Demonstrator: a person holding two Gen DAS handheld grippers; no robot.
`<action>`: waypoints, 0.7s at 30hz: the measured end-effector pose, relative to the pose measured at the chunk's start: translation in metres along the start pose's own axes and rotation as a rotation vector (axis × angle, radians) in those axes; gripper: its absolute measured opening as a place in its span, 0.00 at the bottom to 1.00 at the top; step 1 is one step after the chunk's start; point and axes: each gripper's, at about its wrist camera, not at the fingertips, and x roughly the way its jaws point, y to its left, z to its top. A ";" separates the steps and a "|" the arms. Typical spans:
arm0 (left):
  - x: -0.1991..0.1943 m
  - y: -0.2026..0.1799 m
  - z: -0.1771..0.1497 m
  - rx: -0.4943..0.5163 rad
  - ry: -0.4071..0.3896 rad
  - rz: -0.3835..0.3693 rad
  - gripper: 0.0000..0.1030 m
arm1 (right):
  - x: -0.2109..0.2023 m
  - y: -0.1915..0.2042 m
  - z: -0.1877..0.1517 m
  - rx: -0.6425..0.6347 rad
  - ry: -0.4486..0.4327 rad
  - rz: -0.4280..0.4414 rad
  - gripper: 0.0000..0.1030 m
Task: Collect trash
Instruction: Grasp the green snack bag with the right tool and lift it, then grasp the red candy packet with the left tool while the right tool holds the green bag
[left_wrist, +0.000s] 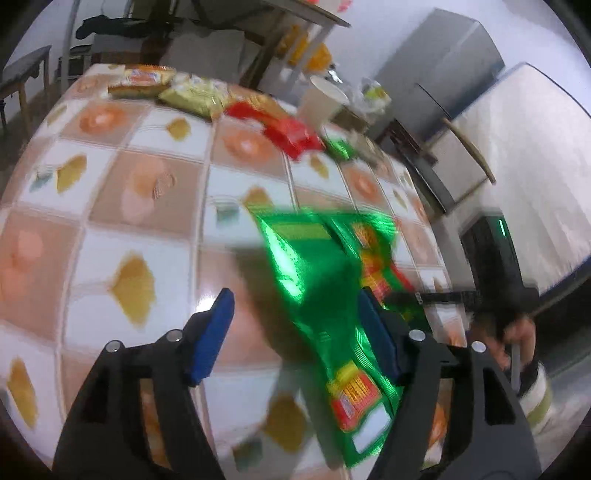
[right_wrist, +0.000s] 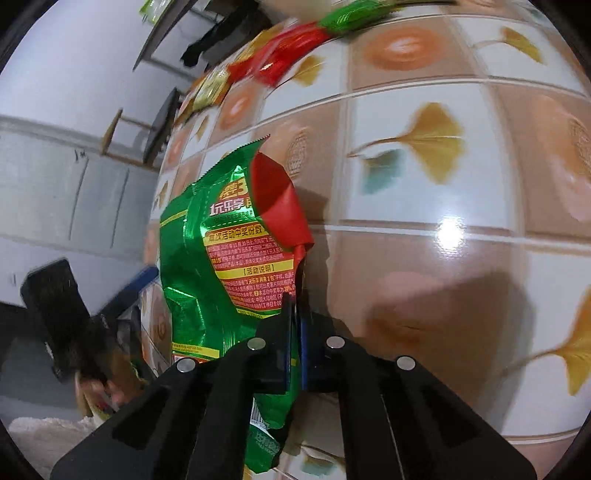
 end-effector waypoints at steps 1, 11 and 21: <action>0.004 0.000 0.014 -0.001 -0.008 0.008 0.68 | -0.007 -0.009 -0.002 0.013 -0.014 0.003 0.04; 0.115 -0.038 0.141 0.287 0.022 0.129 0.79 | -0.062 -0.082 -0.021 0.115 -0.110 0.016 0.04; 0.202 -0.061 0.155 0.552 0.139 0.305 0.79 | -0.075 -0.111 -0.029 0.143 -0.153 0.092 0.04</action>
